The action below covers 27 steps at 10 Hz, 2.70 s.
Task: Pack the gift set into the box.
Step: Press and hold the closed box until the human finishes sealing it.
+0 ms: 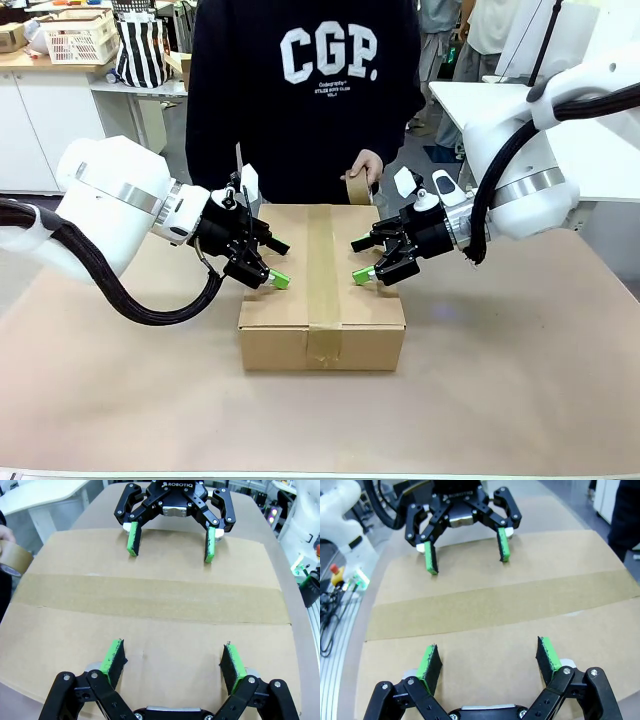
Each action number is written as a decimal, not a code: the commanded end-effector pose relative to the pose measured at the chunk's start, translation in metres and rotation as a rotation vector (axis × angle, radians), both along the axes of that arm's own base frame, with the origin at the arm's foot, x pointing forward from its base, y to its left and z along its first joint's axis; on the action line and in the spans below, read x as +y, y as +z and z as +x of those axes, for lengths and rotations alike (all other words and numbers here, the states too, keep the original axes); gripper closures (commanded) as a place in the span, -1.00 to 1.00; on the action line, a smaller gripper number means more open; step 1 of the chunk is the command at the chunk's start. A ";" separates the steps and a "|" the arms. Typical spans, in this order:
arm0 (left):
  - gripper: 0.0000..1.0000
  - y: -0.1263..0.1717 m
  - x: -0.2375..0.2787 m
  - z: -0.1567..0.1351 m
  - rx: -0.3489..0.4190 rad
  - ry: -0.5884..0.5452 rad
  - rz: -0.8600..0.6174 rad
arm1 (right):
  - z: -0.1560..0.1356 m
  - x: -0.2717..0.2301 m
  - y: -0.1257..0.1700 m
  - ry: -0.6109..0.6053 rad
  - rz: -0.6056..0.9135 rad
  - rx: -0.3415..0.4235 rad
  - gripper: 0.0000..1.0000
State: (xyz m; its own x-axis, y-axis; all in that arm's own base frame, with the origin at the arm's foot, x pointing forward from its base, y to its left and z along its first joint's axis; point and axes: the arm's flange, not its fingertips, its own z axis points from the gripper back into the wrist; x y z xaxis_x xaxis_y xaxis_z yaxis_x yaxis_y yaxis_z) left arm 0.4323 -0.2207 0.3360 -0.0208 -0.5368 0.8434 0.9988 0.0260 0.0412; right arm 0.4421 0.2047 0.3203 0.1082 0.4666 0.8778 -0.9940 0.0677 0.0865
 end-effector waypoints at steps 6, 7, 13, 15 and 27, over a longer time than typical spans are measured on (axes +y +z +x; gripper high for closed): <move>-1.00 -0.003 0.001 -0.001 -0.003 -0.009 -0.005 | 0.000 0.000 -0.002 -0.018 -0.010 -0.004 -1.00; -1.00 -0.003 0.001 -0.001 -0.003 -0.009 -0.005 | 0.000 0.000 -0.002 -0.018 -0.010 -0.004 -1.00; -1.00 0.056 0.011 -0.005 0.157 0.023 -0.139 | -0.010 -0.009 0.052 -0.102 0.140 0.173 -1.00; -1.00 0.112 0.039 -0.024 0.302 0.077 -0.137 | -0.027 -0.037 0.099 -0.232 0.168 0.387 -1.00; -1.00 0.132 0.195 -0.091 0.773 0.473 -0.320 | -0.067 -0.222 0.116 -0.581 0.373 0.694 -1.00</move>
